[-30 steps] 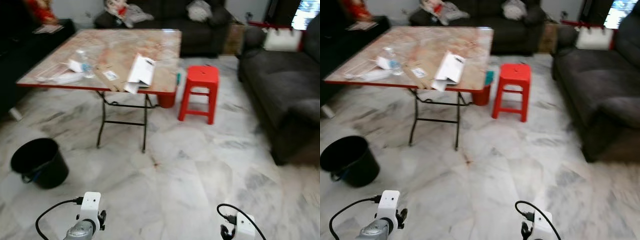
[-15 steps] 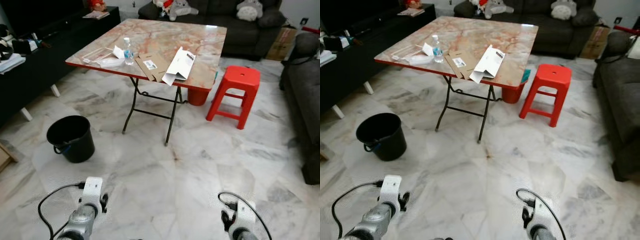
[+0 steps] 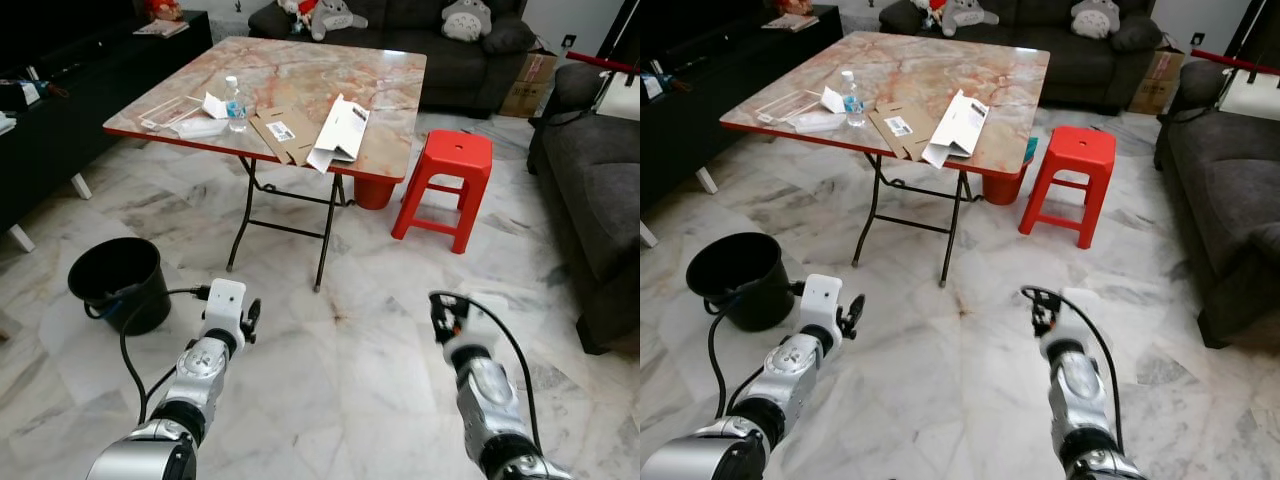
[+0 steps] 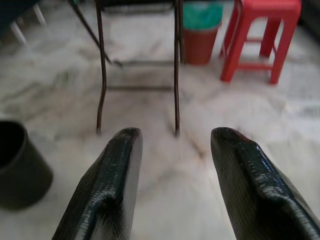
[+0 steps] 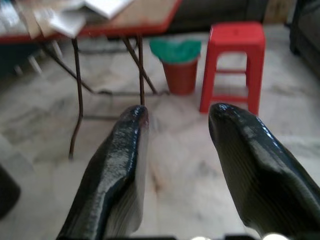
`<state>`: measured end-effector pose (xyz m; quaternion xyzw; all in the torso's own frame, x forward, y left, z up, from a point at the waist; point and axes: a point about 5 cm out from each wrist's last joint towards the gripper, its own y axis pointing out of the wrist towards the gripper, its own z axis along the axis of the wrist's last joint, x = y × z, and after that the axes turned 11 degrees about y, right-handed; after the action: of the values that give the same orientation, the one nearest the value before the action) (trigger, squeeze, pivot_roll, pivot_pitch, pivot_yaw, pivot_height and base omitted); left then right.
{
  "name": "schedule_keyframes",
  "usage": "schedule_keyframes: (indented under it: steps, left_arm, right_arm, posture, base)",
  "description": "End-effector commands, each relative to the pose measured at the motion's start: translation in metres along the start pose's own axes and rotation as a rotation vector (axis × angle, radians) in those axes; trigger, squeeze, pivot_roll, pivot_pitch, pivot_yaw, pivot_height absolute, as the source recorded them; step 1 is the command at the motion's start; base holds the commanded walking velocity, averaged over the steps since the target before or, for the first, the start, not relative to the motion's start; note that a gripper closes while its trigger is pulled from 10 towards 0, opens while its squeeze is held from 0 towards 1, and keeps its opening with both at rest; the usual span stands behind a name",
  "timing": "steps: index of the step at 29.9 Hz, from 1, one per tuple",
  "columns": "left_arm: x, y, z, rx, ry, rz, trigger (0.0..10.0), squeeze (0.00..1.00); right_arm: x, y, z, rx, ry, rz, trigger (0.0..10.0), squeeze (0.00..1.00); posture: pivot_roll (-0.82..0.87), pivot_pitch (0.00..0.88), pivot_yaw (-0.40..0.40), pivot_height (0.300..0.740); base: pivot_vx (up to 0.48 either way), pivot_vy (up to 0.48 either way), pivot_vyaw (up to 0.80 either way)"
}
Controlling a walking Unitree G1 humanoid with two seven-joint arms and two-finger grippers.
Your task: Picking trash to rubbish bin
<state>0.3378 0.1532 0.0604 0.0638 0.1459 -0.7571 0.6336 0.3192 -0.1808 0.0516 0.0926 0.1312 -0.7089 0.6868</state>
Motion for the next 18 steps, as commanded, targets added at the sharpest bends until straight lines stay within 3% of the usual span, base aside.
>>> schedule_keyframes:
  steps: [1, 6, 9, 12, 18]
  left_arm:
    - [-0.004, 0.008, 0.021, 0.091, -0.017, 0.028, 10.0, 0.0]
    - [-0.002, 0.015, 0.04, 0.157, -0.023, 0.025, 10.0, 0.0]
    - [-0.002, 0.015, 0.04, 0.161, -0.023, 0.024, 10.0, 0.0]
    - [0.01, 0.022, 0.056, 0.204, -0.039, 0.003, 10.0, 0.0]
    - [0.014, 0.022, 0.06, 0.226, -0.039, -0.014, 10.0, 0.0]
  right_arm:
    - [-0.008, 0.007, 0.014, 0.072, -0.008, 0.035, 10.0, 0.0]
    - [-0.022, 0.013, 0.029, 0.15, -0.004, 0.089, 10.0, 0.0]
    - [-0.023, 0.013, 0.029, 0.154, -0.005, 0.091, 10.0, 0.0]
    - [-0.033, 0.016, 0.035, 0.175, -0.009, 0.112, 10.0, 0.0]
    - [-0.041, 0.014, 0.028, 0.16, 0.001, 0.133, 10.0, 0.0]
  posture:
    - [0.12, 0.049, 0.007, 0.74]
    - [0.13, 0.049, 0.007, 0.74]
    - [0.13, 0.049, 0.007, 0.74]
    - [0.13, 0.046, 0.016, 0.74]
    - [0.14, 0.046, 0.018, 0.74]
  base:
    - [0.371, 0.0, 0.0]
    - [0.373, 0.0, 0.0]
    - [0.375, 0.0, 0.0]
    - [0.377, 0.0, 0.0]
    - [0.376, 0.0, 0.0]
